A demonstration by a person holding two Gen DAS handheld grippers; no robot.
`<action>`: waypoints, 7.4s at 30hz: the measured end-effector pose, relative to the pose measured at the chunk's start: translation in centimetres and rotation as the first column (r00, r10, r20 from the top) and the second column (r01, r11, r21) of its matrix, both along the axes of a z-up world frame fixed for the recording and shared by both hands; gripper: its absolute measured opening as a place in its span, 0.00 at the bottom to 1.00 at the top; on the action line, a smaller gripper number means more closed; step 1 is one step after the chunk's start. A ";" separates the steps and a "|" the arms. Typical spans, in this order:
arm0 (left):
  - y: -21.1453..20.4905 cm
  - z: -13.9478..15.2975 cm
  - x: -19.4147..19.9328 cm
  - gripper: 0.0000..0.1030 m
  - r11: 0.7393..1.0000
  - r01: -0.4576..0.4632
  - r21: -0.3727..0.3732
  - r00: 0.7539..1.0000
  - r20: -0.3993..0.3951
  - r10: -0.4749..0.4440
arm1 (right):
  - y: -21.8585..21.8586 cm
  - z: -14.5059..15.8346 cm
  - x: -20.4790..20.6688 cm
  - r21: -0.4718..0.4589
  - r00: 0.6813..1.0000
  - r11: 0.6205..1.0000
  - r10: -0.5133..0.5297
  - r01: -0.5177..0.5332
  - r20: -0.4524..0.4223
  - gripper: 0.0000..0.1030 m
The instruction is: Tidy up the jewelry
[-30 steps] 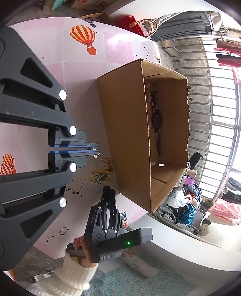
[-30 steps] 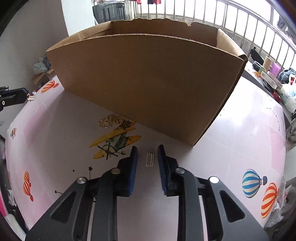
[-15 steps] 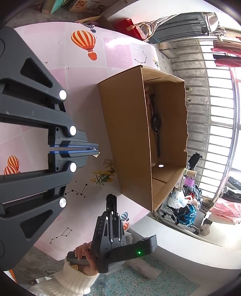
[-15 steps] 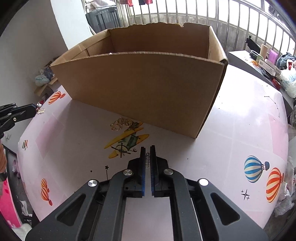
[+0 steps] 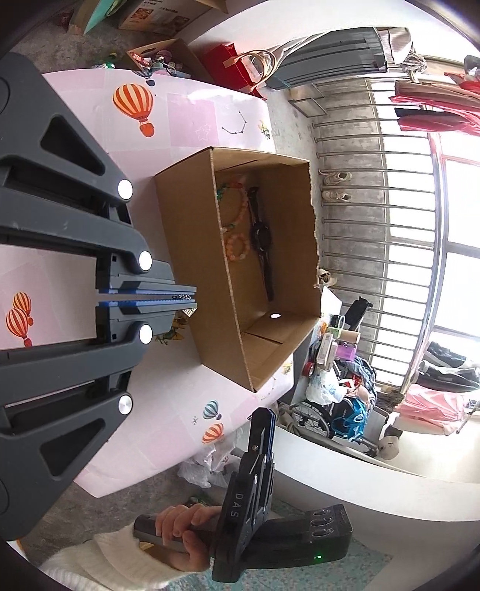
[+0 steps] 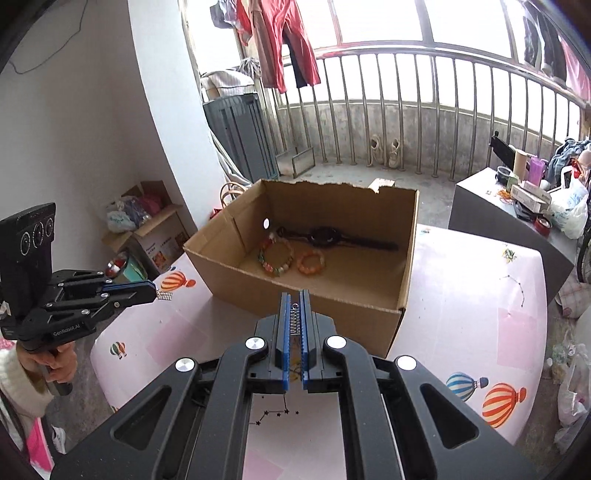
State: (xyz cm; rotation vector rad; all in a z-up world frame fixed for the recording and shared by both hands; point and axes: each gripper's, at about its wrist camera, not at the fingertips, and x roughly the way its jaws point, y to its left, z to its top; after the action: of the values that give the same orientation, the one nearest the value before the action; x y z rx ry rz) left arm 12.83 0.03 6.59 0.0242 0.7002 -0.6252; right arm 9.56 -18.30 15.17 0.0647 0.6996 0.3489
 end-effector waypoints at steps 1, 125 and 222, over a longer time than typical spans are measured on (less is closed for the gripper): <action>0.0 0.5 0.3 0.01 1.000 -0.005 -0.010 1.000 0.005 0.005 | -0.3 0.4 0.1 0.003 1.000 1.000 -0.003 0.003 0.001 0.05; -13.3 -14.0 6.6 0.32 0.946 0.102 0.307 0.994 -0.058 -0.088 | -0.8 -13.8 3.7 -0.043 0.978 0.991 -0.133 0.128 -0.161 0.26; 1.4 -10.5 3.1 0.14 0.993 -0.012 0.117 0.996 -0.091 0.023 | 0.6 -16.5 4.2 -0.091 0.973 0.995 0.012 -0.033 -0.230 0.26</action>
State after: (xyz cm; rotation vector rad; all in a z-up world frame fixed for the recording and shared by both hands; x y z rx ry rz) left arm 15.92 1.48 -3.86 0.0973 0.8246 -0.5712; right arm 13.78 -17.73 -1.29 0.0073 0.9452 0.3326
